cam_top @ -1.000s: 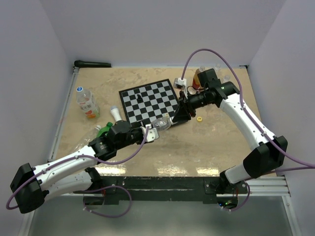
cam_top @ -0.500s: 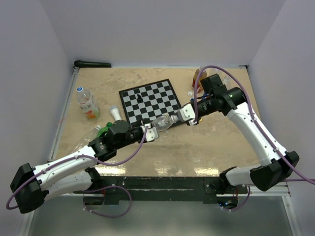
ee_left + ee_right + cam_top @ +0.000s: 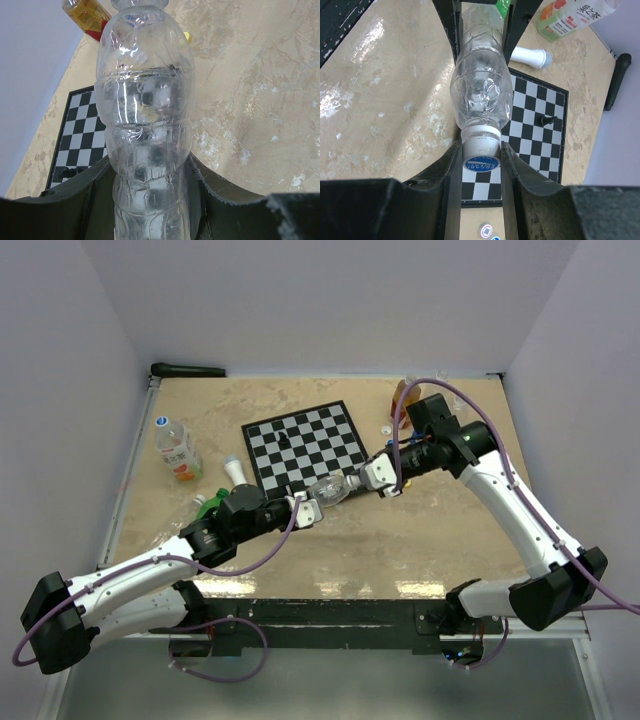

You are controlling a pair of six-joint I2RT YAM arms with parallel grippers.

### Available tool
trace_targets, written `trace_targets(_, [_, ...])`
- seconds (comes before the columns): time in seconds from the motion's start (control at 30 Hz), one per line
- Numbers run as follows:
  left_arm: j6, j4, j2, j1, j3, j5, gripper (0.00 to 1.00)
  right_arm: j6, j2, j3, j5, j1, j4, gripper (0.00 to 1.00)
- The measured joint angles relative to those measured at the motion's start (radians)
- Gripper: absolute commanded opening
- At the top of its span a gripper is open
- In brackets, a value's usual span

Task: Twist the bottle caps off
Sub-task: Unscrew the bottle cap from the plastic bottle.

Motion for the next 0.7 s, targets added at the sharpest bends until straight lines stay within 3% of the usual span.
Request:
trace_targets(0.13, [0.0,-0.006,0.0,0.001,0.0,0.0,0.02,0.109,0.0,-0.006,-0.003,0.0,0.032,0.44])
trace_targets(0.27, [0.0,-0.014,-0.001,0.001,0.0,-0.003,0.02,0.269,0.001,0.001,0.017,-0.003,0.055,0.59])
trace_targets(0.4, [0.0,-0.017,-0.002,0.001,0.0,-0.003,0.02,0.385,0.004,0.035,0.04,-0.012,0.051,0.68])
trace_targets(0.7, [0.0,-0.018,-0.006,0.001,0.0,-0.003,0.02,0.535,-0.039,0.048,0.076,-0.04,0.037,0.73])
